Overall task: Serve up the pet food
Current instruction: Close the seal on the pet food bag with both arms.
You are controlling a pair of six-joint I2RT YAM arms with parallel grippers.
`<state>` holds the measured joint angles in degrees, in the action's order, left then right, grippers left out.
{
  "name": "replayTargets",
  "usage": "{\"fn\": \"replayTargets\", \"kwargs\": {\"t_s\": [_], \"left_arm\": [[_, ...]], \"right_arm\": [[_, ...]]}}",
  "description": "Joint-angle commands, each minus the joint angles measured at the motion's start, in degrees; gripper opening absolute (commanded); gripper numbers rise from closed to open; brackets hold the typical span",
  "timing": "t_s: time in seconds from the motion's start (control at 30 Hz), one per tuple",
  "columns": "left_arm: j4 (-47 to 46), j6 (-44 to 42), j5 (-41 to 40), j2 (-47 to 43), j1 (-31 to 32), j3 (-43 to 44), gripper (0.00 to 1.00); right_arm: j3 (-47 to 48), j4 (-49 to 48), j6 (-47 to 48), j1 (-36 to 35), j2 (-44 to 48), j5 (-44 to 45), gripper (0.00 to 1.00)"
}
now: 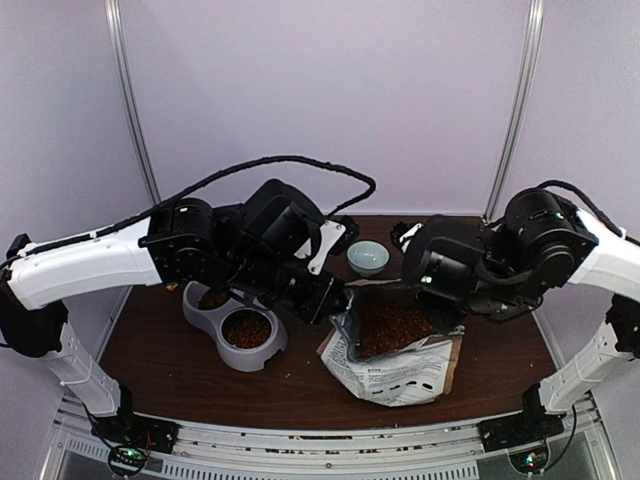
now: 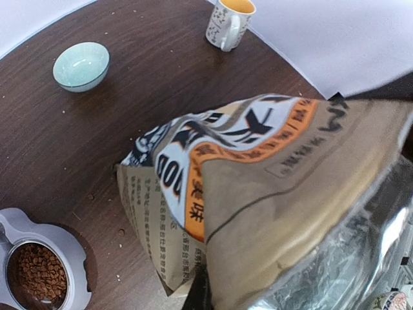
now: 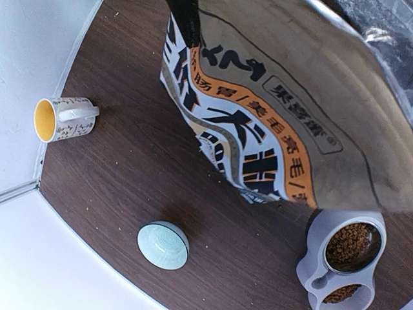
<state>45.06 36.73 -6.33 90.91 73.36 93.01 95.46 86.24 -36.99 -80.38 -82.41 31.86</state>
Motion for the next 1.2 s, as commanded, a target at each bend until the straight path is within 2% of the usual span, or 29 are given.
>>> {"fn": "replayTargets", "kwargs": {"t_s": [0.0,0.2,0.23,0.43,0.5,0.57,0.77,0.87,1.0,1.17], "left_arm": [[-1.55,-1.87,1.89,-4.82,0.2,8.79,0.0],[-2.47,-1.66,-0.05,-4.99,0.18,6.9,0.0],[-2.68,-1.55,-0.38,-5.17,0.19,6.14,0.04],[-7.95,-2.49,-2.29,-9.63,0.11,-0.24,0.52],[-10.86,-3.99,-3.1,-12.41,0.11,-3.2,0.64],[-14.49,-6.29,-3.59,-16.02,0.11,-7.16,0.7],[-31.51,-18.68,1.48,-27.76,-0.29,-27.6,0.72],[-38.52,-20.78,4.28,-32.9,-2.23,-35.43,0.69],[-40.64,-23.9,5.61,-36.59,-3.49,-39.43,0.68],[-39.0,-30.25,8.97,-34.67,-3.5,-39.4,0.65]], "right_arm": [[2.3,-4.15,11.73,5.76,8.53,-5.04,0.0],[-8.49,-18.42,19.0,12.36,14.42,-18.4,0.0],[-9.67,-20.37,19.75,13.06,15.15,-20.3,0.0],[-12.52,-26.92,22.68,14.21,17.31,-26.74,0.01],[-12.34,-27.04,22.97,14.51,17.5,-26.61,0.03],[-12.2,-26.99,23.02,14.7,17.69,-26.5,0.05],[-13.47,-28.47,22.93,15.07,19.03,-29.08,0.07],[-13.99,-29.35,22.73,15.33,19.28,-30.12,0.08],[-14.95,-30.75,22.27,16.13,19.8,-32.0,0.08],[-15.82,-32.51,21.71,17.67,20.1,-35.0,0.08]]}}
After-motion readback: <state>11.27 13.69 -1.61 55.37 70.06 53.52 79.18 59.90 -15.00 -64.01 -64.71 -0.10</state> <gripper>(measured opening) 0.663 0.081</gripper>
